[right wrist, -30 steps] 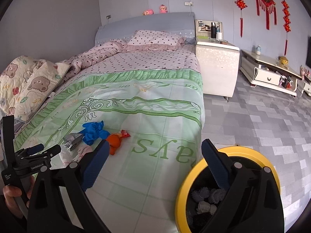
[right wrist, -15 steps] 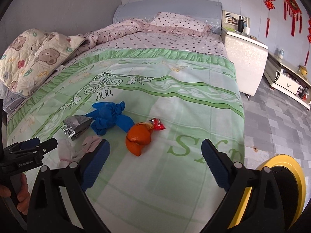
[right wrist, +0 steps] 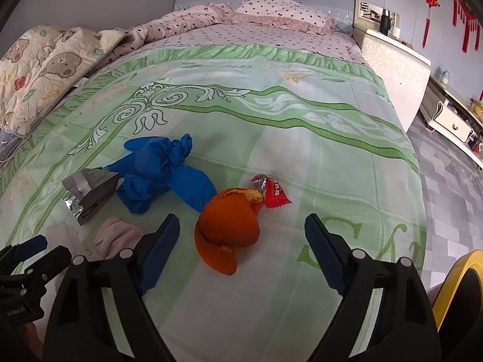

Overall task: Collect trash
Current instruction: 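Move both tools back over the bed toward the tissue and orange puff, then grasp another white tissue bundle with left while right grasps the orange puff, then carry the tissue bundle and orange puff over the bin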

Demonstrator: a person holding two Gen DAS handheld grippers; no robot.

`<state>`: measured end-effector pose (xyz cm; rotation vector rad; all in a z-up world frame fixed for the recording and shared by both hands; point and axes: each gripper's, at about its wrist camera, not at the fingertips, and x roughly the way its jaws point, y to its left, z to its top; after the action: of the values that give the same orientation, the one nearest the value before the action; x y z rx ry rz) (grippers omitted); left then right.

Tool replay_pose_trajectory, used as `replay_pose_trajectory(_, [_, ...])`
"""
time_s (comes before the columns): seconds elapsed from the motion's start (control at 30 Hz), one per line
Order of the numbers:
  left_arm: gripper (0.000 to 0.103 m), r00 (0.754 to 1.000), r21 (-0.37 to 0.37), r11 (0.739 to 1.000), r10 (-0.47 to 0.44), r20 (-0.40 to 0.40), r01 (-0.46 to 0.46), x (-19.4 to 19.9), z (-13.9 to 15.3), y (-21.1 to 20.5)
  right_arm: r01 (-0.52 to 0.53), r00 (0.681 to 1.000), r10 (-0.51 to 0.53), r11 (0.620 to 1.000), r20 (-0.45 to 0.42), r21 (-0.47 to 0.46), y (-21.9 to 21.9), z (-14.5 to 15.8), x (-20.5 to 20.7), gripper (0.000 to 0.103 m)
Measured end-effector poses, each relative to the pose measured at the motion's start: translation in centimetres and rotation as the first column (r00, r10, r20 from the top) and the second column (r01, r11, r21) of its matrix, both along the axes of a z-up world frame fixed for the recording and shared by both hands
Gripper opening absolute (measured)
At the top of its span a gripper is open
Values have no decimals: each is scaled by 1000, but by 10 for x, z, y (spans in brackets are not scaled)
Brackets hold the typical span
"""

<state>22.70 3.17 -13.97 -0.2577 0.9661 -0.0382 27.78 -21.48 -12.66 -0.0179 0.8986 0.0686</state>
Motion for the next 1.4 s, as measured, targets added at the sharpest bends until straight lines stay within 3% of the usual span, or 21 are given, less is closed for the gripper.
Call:
replay_pose_trajectory(0.13, [78,1000,-5,1000,19,14,-19,0,-6,-1,20,1000,-20,1000,-5,-5,-1,-10,4,76])
replay_pose_trajectory(0.3, [60,998,-2,999,46,53,-46,-2,-8,-3,41,999,-41,999,1,2,-1,-17,8,69])
replay_pose_trajectory(0.37, [48,996,1,999,51,67,-51,-2,-8,-5,40,999,-40,999,4,4,1,-17,9,63])
replay_pose_trajectory(0.43, [40,996,8,999,43,80,-44,-3,-8,-9,40,999,-40,999,12,10,2,-17,8,45])
replay_pose_trajectory(0.67, [16,994,25,1000,14,110,-16,-6,-2,-16,56,998,-58,997,30,58,-6,-9,4,32])
replay_pose_trajectory(1.07, [10,991,-50,997,63,120,-57,-16,18,16,74,994,-83,990,72,120,-21,28,-29,31])
replay_pose_trajectory(1.4, [10,981,-9,999,35,192,-34,-38,59,19,45,991,-64,987,117,156,-27,69,-75,31])
